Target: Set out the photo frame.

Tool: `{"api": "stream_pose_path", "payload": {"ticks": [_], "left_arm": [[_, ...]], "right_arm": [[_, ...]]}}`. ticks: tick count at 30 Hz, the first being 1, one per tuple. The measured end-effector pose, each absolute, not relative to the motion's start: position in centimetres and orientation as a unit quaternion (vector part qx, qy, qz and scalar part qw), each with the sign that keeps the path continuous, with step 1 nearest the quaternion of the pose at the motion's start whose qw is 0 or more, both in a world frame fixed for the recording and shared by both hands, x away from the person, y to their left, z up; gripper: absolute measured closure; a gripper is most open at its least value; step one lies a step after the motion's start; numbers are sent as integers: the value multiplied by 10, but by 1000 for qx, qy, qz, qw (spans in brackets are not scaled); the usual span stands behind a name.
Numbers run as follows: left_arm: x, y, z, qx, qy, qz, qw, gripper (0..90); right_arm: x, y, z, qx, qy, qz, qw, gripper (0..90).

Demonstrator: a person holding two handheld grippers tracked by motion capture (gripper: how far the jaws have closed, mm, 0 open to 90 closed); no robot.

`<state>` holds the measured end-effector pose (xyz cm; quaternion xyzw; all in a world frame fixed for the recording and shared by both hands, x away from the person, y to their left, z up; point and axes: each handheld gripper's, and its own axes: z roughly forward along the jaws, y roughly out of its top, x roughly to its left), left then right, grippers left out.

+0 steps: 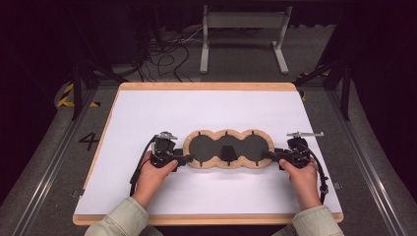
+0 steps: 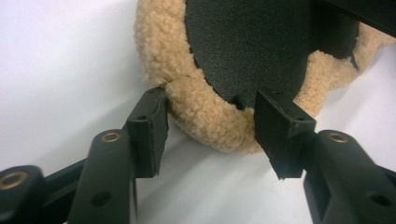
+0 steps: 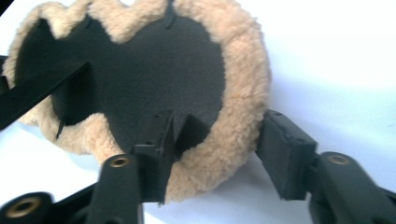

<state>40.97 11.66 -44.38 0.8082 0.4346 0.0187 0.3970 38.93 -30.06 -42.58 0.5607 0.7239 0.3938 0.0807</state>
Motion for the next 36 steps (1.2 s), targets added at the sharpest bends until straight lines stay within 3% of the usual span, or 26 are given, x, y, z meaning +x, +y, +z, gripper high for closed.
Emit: {"api": "stream_pose_path", "payload": {"ticks": [6, 8, 27, 36], "left_arm": [[404, 121, -436, 801, 434, 46, 411, 640], [402, 120, -435, 802, 431, 54, 411, 654], [382, 119, -430, 828, 385, 103, 394, 681], [374, 123, -431, 842, 371, 62, 387, 655]], "right_arm": [[383, -302, -417, 553, 725, 394, 112, 612], [383, -300, -416, 546, 735, 384, 123, 614], [365, -292, -411, 503, 773, 347, 175, 630], [346, -292, -407, 478, 788, 339, 189, 624]]}}
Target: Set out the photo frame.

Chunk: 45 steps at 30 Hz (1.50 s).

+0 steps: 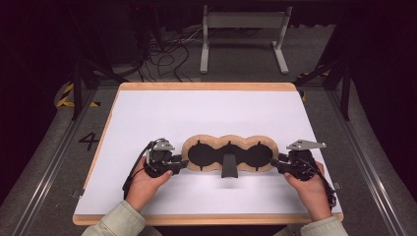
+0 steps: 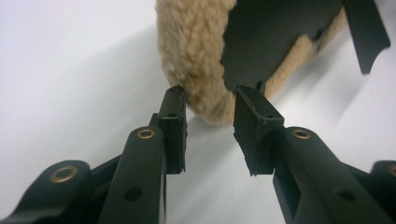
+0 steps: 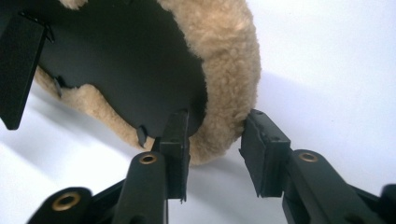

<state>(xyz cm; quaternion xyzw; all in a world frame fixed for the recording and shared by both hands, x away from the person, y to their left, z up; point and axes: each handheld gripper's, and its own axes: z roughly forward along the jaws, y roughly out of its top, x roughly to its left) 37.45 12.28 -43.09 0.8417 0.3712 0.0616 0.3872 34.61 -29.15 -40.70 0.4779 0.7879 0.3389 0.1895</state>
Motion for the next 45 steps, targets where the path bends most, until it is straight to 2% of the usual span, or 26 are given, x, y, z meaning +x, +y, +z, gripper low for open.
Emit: {"api": "stream_pose_path", "payload": {"ticks": [8, 23, 28, 31, 33, 34, 40, 45], "left_arm": [[366, 123, -429, 851, 355, 66, 380, 648], [353, 128, -429, 863, 336, 38, 377, 641], [351, 130, -429, 871, 319, 51, 370, 642], [349, 131, -426, 874, 312, 57, 368, 647], [347, 134, -424, 877, 306, 67, 366, 646], [346, 135, -424, 877, 304, 73, 364, 646], [340, 147, -413, 871, 274, 133, 385, 758], [346, 157, -408, 853, 290, 136, 413, 799]], "right_arm": [[334, -289, -404, 453, 806, 320, 205, 619], [310, -292, -399, 431, 827, 318, 169, 550], [308, -294, -398, 425, 832, 317, 162, 541], [308, -293, -397, 424, 836, 309, 162, 491], [308, -294, -396, 418, 839, 307, 165, 493], [307, -294, -395, 419, 838, 307, 167, 499], [305, -304, -391, 403, 844, 302, 186, 712], [301, -303, -390, 396, 852, 295, 173, 770]]}}
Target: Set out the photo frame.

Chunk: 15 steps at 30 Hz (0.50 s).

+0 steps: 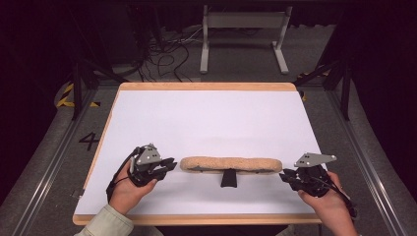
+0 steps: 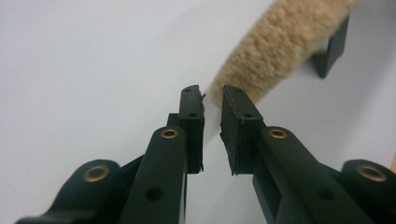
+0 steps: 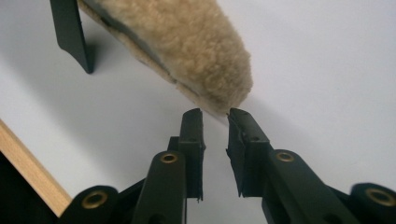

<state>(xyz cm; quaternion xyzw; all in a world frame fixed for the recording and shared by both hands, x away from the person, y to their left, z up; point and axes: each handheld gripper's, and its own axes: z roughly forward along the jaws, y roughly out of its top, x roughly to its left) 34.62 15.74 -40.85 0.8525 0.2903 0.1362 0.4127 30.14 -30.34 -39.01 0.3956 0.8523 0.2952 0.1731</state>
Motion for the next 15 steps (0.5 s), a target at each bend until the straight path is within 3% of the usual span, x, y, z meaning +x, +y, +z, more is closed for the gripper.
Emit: {"api": "stream_pose_path", "payload": {"ticks": [7, 15], "left_arm": [[353, 160, -410, 826, 317, 157, 439, 863], [360, 152, -415, 823, 344, 147, 427, 849]], "right_arm": [[299, -301, -392, 385, 862, 286, 166, 898], [303, -298, -399, 376, 867, 284, 161, 900]]}}
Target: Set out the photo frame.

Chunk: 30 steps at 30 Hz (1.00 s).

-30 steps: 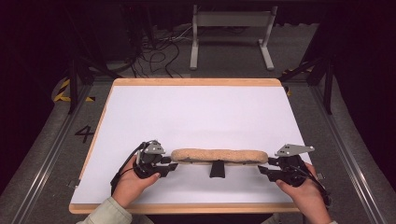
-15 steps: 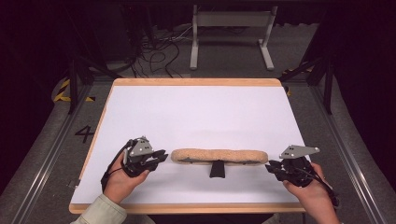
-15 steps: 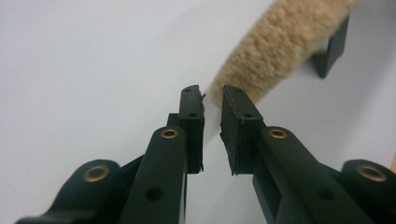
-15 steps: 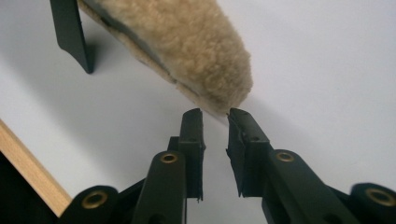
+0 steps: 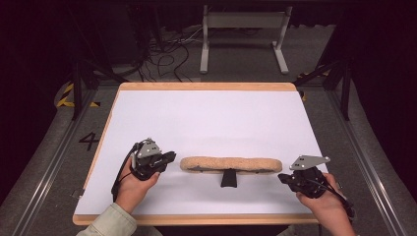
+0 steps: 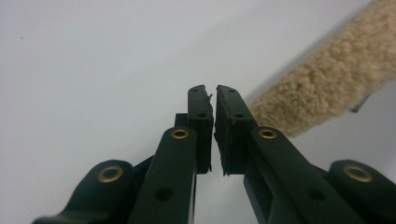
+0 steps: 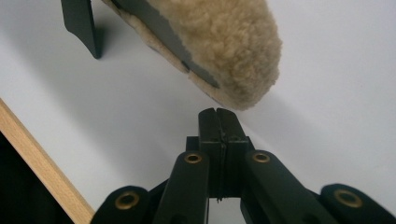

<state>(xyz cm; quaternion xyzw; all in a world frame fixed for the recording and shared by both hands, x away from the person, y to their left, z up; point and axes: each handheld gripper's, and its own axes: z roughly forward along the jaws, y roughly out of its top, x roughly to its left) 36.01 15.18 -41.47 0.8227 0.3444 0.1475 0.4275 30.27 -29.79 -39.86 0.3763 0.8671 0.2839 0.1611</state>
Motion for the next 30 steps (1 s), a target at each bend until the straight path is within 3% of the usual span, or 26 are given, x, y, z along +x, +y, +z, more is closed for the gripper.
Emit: {"api": "stream_pose_path", "payload": {"ticks": [7, 30], "left_arm": [[369, 148, -424, 821, 343, 127, 439, 900], [354, 143, -426, 846, 291, 118, 432, 900]], "right_arm": [[306, -295, -404, 376, 863, 297, 161, 900], [323, -290, -420, 399, 853, 296, 159, 900]]}}
